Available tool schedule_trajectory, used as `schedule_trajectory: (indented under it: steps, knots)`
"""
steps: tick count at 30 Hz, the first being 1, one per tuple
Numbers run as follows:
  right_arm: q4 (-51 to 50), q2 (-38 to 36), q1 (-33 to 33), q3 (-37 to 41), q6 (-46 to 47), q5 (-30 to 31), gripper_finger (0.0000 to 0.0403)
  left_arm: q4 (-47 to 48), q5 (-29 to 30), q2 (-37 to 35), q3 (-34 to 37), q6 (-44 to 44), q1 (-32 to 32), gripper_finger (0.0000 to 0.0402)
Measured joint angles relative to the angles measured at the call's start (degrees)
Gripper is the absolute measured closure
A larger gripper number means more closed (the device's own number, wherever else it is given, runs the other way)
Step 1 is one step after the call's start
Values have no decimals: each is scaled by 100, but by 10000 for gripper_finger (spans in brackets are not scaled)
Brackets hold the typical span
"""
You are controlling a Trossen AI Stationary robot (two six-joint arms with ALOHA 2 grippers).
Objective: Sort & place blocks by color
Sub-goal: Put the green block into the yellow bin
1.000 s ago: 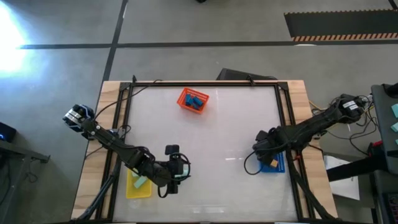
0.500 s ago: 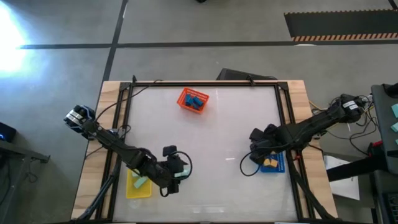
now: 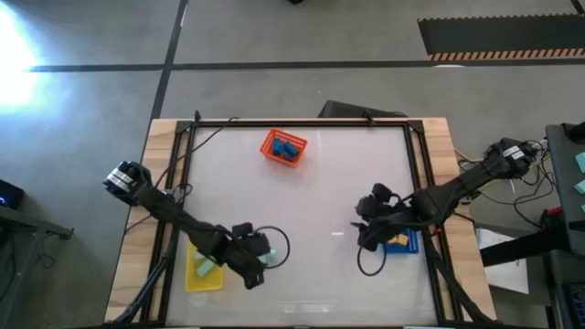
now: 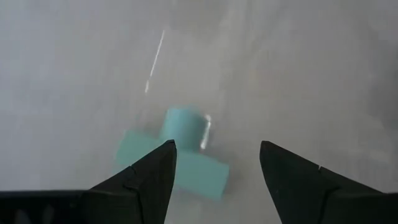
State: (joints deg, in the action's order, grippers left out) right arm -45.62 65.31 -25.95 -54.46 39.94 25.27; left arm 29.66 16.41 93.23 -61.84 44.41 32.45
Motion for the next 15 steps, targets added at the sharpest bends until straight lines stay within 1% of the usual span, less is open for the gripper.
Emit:
schedule_trajectory:
  steps: [3, 5, 9, 12, 15]
  knots:
    - [494, 3, -104, 62, -389, 229, 175, 440, 5, 10, -25, 1414, -52, 187]
    - [767, 3, -141, 84, -664, 363, 175, 316, -26, 73, -36, 1928, -52, 187]
    - [1172, 3, -155, 96, -1128, 491, 175, 250, -288, 294, -101, 2268, -42, 187]
    - [1305, 3, -155, 96, -1333, 493, 175, 549, -417, 587, -272, 2279, -47, 187]
    - [1336, 3, -155, 96, -1451, 493, 175, 892, -462, 826, -603, 2278, -49, 187]
